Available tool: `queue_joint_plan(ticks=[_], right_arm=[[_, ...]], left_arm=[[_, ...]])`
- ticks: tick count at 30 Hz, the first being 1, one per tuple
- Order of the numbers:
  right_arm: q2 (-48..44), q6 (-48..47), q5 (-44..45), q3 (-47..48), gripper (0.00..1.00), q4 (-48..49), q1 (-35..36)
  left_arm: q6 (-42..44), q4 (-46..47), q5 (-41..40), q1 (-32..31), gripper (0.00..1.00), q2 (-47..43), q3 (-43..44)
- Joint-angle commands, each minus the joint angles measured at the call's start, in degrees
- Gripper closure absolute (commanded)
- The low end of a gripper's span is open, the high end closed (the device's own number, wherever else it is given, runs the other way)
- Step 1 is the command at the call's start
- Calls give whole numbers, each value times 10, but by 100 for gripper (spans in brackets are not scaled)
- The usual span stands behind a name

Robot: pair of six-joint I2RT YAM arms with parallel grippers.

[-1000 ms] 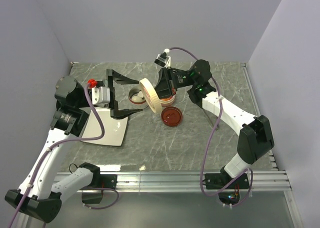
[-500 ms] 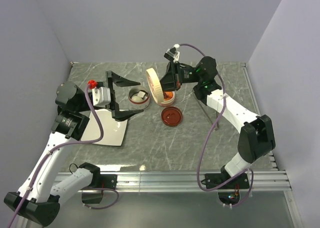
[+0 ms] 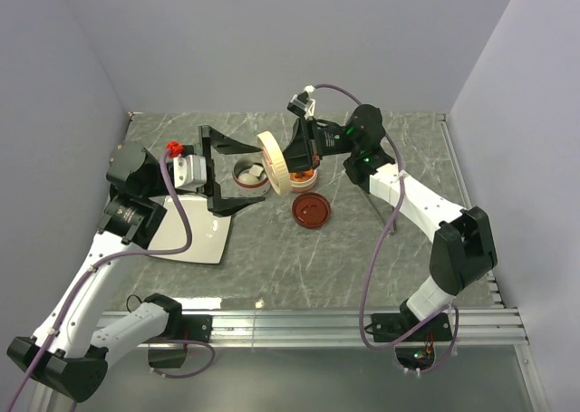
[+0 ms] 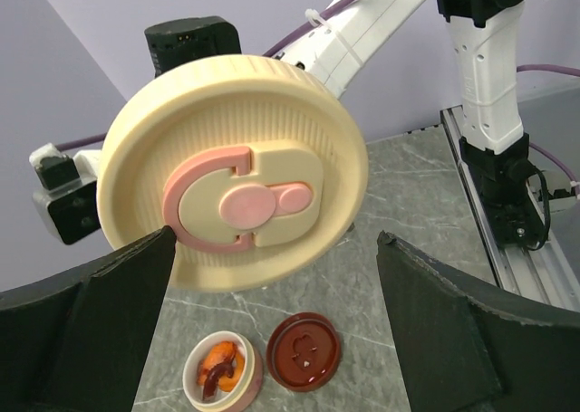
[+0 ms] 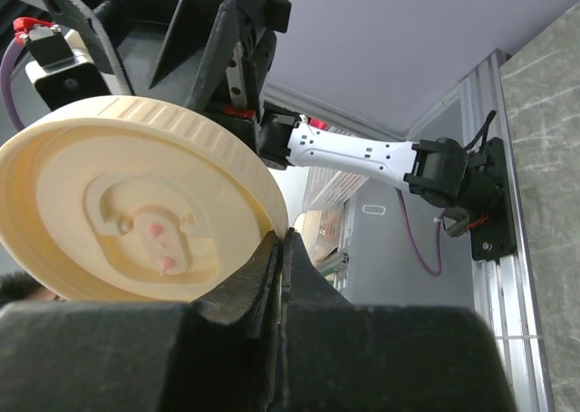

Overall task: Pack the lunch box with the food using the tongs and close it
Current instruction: Pass the lid of the lunch box from the right arm to the left

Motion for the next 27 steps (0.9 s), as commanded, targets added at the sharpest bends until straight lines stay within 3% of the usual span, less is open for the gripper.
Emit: queue_joint_plan(ticks=[1, 10, 18, 27], right_arm=[[1, -11, 0, 14, 100, 6, 7], [5, -17, -6, 21, 100, 2, 15], [-4, -53, -12, 12, 100, -31, 20], [0, -60, -13, 20, 100, -48, 17]], left_arm=[[21, 5, 14, -5, 1, -1, 24], [54, -23, 7, -14, 1, 3, 36], [17, 17, -14, -14, 1, 1, 26], [34, -13, 7, -14, 1, 1, 35]])
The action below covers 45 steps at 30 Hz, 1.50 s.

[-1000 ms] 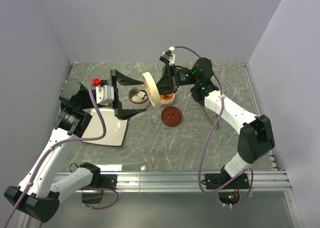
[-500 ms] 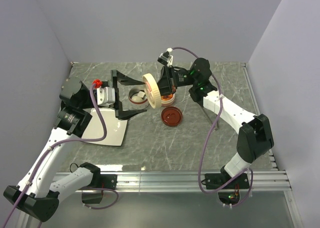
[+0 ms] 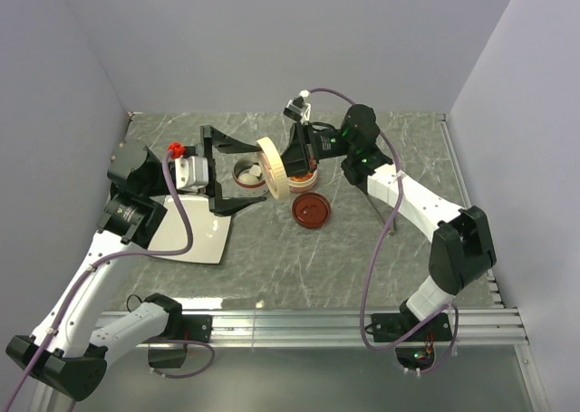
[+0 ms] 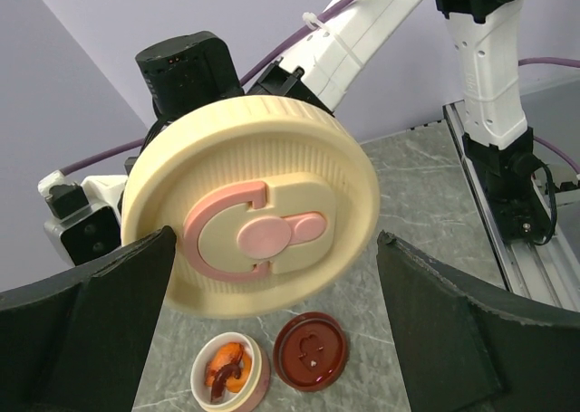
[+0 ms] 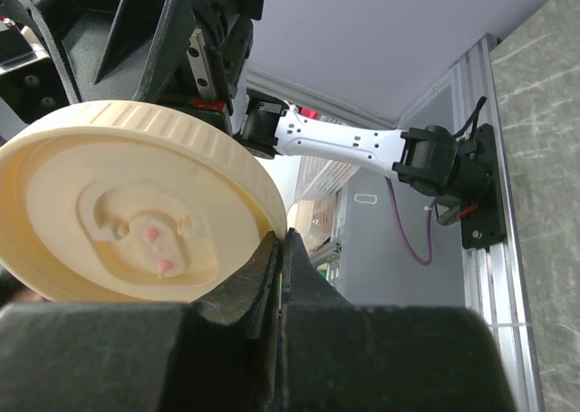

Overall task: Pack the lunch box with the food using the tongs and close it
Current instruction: Pass the lid of the lunch box from the right arm to the left

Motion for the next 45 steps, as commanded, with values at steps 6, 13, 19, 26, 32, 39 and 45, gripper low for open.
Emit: queue_joint_plan(ticks=[6, 13, 19, 26, 32, 39, 45], right_arm=[[12, 61, -3, 38, 100, 81, -3], [22, 107, 4, 38, 100, 131, -23], [22, 141, 12, 40, 100, 175, -47], [20, 162, 18, 40, 100, 200, -56], [21, 190, 24, 39, 100, 238, -56], [19, 223, 44, 24, 100, 273, -58], [20, 248, 55, 4, 100, 298, -50]], left_arm=[[72, -79, 56, -7, 3, 2, 29], [113, -130, 58, -8, 11, -11, 32], [128, -142, 44, -8, 18, -21, 29], [112, -144, 56, -14, 28, -12, 28], [25, -49, -81, -22, 31, -28, -1], [-141, 114, -228, -23, 38, -82, -83], [-166, 195, -232, -25, 38, -72, -90]])
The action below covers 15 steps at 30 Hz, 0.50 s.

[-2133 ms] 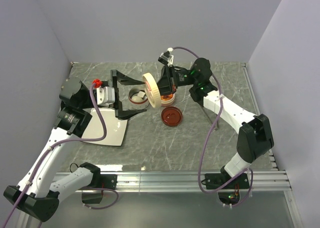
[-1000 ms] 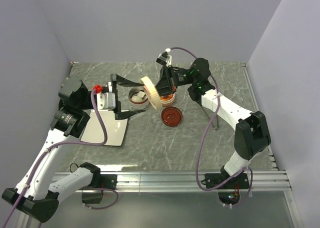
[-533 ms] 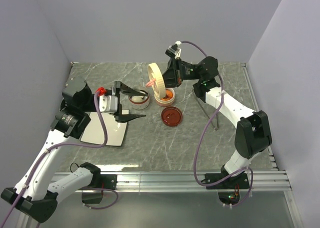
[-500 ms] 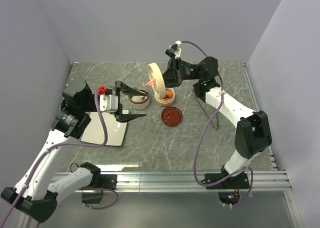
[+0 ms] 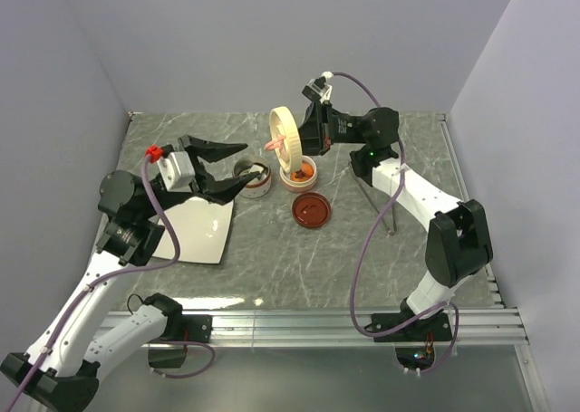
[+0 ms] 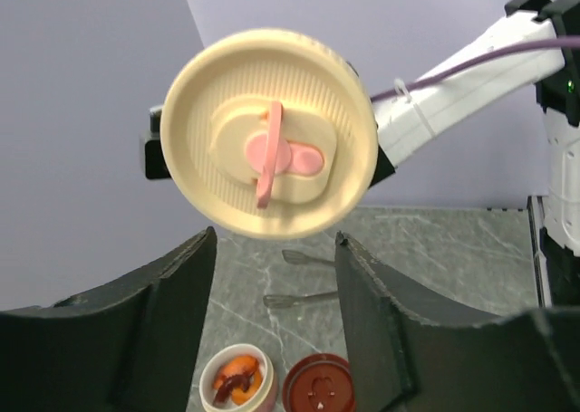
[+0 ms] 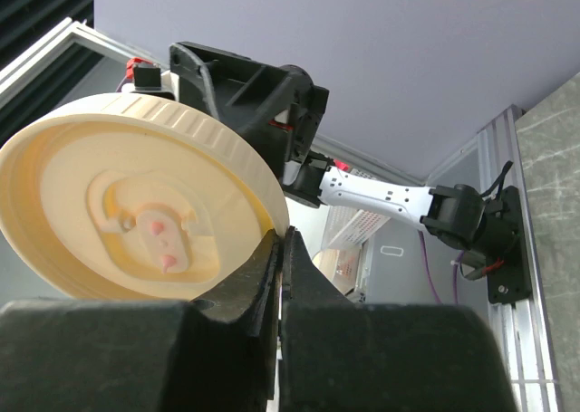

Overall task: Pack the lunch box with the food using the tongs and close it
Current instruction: Pass the lid of the lunch box from the right arm to the left

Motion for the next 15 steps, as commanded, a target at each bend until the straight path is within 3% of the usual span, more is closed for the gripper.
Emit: queue_joint_plan(ticks=[1, 15], right_arm=[[-7, 24, 23, -6, 100, 50, 6], [-17, 21, 25, -13, 100, 48, 27]], left_arm=[[-50, 92, -28, -5, 41, 7, 3], [-58, 129, -29, -45, 54, 67, 27]])
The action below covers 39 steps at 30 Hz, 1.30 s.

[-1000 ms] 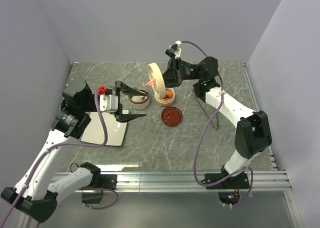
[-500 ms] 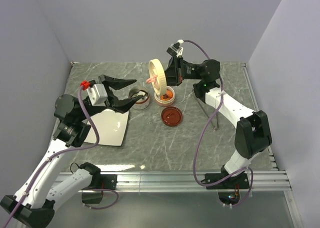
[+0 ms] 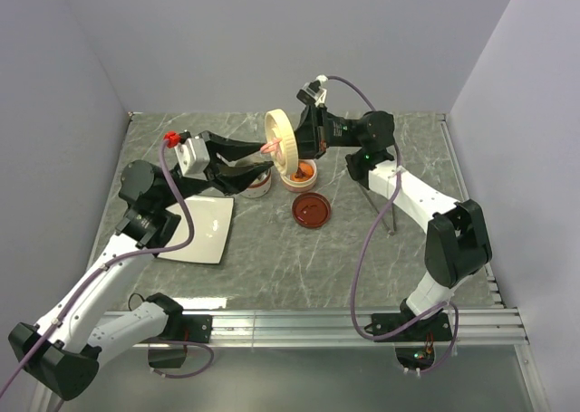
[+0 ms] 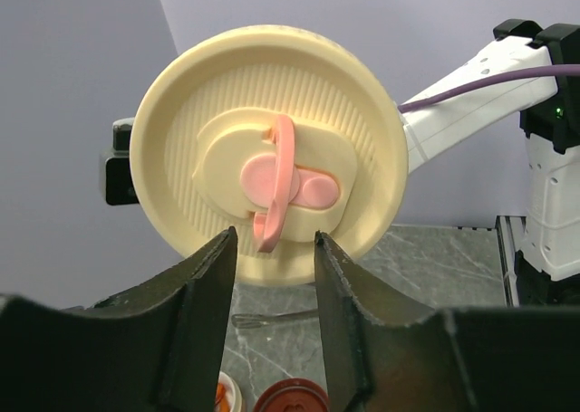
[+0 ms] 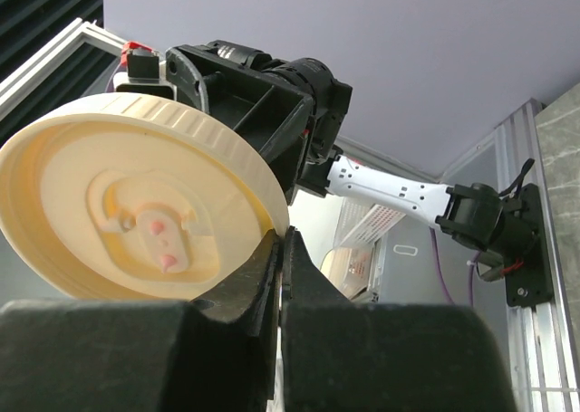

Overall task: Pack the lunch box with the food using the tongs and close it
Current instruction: Pass the lid of the lunch box from the right arm to the left, then put the lid back on the lunch box

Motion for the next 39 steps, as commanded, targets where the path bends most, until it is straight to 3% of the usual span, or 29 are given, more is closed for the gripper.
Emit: queue_joint_plan(ticks=[1, 9, 14, 16, 17, 18, 19, 20, 22, 25, 32, 34, 39], right_arm=[[-17, 3, 10, -4, 100, 33, 7], [-14, 10, 11, -5, 100, 40, 10], [-13, 7, 5, -1, 100, 36, 17], [-12, -14, -1, 0, 100, 18, 18], [-12, -28, -5, 2, 99, -19, 15], [-13, -44, -7, 4, 91, -39, 15], [-14, -80, -10, 6, 81, -59, 11], [-18, -101, -14, 9, 62, -110, 6], [-22, -196, -20, 23, 42, -228, -13], [-37, -333, -11, 32, 33, -371, -58], [-67, -544, 66, 62, 29, -663, -175], [-77, -651, 137, 93, 25, -783, -193], [-94, -827, 305, 150, 20, -942, -228]], left_arm=[[-5, 45, -13, -11, 55, 0, 28], [-6, 47, -17, -18, 65, 8, 33], [-15, 36, -21, -19, 84, 17, 38], [-17, 26, -16, -19, 99, 21, 43], [-19, 10, -16, -19, 99, 22, 50], [-18, -3, -17, -19, 99, 23, 53], [-11, -22, -22, -19, 99, 26, 59], [-6, -41, -28, -18, 99, 27, 71], [22, -110, -52, -19, 99, 24, 87], [48, -197, -92, -19, 100, 24, 103], [42, -426, -194, -19, 100, 96, 193], [40, -497, -216, -19, 100, 153, 247], [39, -610, -252, -21, 100, 305, 370]])
